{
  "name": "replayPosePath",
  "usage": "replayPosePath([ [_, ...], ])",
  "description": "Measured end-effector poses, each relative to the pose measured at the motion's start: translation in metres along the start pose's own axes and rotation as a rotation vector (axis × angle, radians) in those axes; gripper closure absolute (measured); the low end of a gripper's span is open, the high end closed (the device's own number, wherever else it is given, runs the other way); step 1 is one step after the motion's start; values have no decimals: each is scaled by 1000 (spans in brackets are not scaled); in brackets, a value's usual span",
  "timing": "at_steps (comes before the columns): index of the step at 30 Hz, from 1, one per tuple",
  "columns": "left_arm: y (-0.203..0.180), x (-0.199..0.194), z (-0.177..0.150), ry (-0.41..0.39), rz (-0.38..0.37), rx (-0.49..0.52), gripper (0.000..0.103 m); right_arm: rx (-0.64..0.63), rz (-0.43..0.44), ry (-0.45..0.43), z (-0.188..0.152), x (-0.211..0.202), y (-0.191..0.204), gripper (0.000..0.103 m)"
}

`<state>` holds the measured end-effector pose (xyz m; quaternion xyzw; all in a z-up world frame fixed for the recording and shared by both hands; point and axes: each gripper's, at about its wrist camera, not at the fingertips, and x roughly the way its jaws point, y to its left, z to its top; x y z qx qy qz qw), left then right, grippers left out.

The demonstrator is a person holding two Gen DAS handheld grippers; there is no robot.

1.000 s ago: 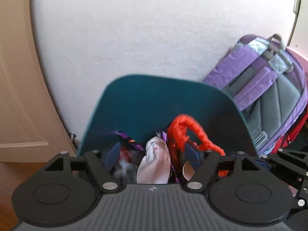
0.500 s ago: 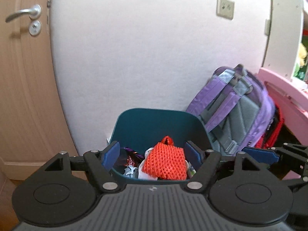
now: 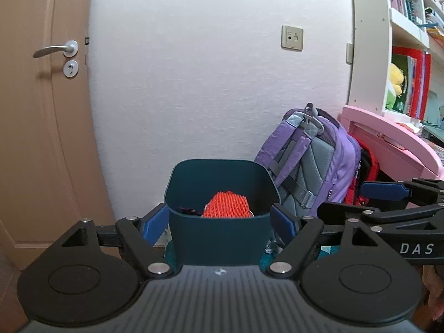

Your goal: Collect trash

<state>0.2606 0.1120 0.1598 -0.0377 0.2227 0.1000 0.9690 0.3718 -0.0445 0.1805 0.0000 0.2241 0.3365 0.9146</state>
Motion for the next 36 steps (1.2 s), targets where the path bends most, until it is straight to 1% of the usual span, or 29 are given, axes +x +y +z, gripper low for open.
replayPosePath([
  [3, 1, -14, -11, -10, 5, -12, 22, -9, 6, -21, -9, -16, 6, 17],
  [5, 1, -23, -19, -24, 16, -10, 22, -10, 17, -33, -15, -26, 11, 9],
  [7, 0, -31, -27, -33, 22, -5, 22, -12, 29, -46, -22, -35, 16, 4],
  [11, -1, -45, -40, -48, 26, 8, 21, -24, 35, -64, -34, -47, 26, 0],
  [13, -1, -50, -44, -51, 31, 7, 21, -25, 31, -80, -39, -52, 28, 0],
  [18, -1, -63, -53, -65, 37, 14, 19, -19, 40, -88, -49, -61, 30, 0],
  [19, -1, -65, -55, -68, 34, 13, 14, -16, 45, -88, -51, -63, 30, 0],
  [20, 0, -67, -56, -71, 33, 11, 7, -15, 48, -88, -54, -64, 31, 0],
  [22, 2, -72, -58, -84, 39, 0, 2, -21, 49, -91, -57, -67, 33, 0],
  [29, 9, -82, -60, -94, 25, -32, 2, -59, 33, -125, -63, -78, 41, 0],
  [36, 10, -85, -60, -93, 21, -40, 2, -53, 9, -158, -61, -84, 42, 0],
])
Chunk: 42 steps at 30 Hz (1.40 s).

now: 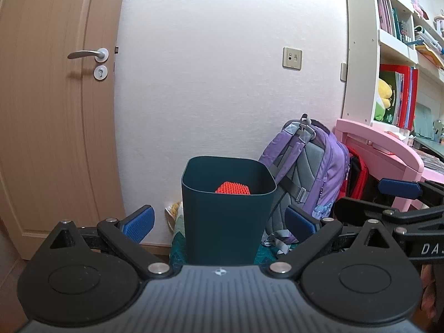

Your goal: Collect trash

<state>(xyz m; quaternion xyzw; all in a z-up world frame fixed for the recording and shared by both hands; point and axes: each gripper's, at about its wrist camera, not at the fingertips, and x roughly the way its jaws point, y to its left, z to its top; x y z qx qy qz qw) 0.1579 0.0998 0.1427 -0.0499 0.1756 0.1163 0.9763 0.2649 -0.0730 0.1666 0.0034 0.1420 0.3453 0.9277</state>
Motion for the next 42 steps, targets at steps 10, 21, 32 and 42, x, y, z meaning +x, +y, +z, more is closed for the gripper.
replayPosePath([
  [10, -2, -3, -1, -8, -7, 4, 0, -2, 6, -14, 2, -4, 0, 0],
  [21, -3, -6, -1, -15, -6, -2, 0, 4, 1, -16, 2, -6, -1, 0],
  [32, 0, -10, -5, -32, -13, -7, 0, 6, -7, -9, 0, -5, -3, 0],
  [42, 1, -5, -7, -19, -17, -5, 0, 6, -11, 2, -3, -1, -2, 0],
])
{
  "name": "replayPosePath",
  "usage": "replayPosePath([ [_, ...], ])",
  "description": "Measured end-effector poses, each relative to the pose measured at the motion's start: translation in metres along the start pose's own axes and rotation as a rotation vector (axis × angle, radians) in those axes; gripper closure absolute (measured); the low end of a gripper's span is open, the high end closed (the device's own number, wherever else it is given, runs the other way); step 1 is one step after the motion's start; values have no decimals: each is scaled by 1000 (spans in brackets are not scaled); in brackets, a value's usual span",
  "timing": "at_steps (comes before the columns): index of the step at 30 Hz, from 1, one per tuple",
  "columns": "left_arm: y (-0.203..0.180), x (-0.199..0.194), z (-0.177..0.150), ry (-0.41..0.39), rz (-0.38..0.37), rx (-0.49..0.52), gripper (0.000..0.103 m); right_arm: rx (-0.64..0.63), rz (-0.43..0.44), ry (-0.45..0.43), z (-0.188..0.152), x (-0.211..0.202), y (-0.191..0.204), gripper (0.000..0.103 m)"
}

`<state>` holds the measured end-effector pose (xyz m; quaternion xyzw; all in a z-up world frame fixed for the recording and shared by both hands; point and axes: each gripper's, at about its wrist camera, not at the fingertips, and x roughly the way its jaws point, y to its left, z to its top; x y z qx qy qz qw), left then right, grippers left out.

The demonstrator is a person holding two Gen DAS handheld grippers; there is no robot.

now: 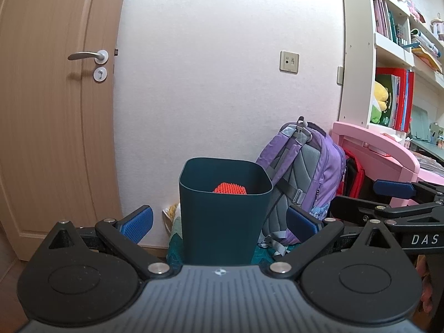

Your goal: Collect trash

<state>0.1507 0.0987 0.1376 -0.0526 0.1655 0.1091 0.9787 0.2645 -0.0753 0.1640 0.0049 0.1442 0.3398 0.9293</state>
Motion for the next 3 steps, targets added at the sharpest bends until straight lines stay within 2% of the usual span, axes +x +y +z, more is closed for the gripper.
replayPosePath([
  [3, -1, 1, -1, 2, 3, 2, 0, 3, -1, 2, 0, 1, -1, 0],
])
